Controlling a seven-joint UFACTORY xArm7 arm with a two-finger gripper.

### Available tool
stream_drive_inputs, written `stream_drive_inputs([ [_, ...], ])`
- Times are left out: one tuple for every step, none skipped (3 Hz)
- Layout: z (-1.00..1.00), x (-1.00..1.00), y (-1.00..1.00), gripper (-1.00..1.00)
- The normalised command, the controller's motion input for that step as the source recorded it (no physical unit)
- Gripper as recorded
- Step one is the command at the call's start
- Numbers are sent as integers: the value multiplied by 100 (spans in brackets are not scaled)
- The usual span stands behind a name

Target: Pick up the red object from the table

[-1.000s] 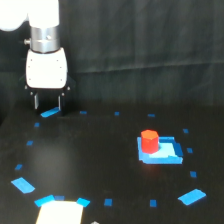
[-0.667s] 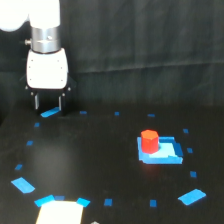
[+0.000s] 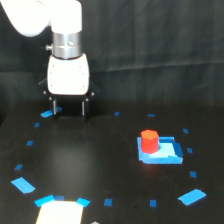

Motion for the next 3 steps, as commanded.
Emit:
stream_drive_inputs([
  [46, 100, -62, 100],
  [-13, 100, -23, 100],
  [100, 10, -79, -100],
])
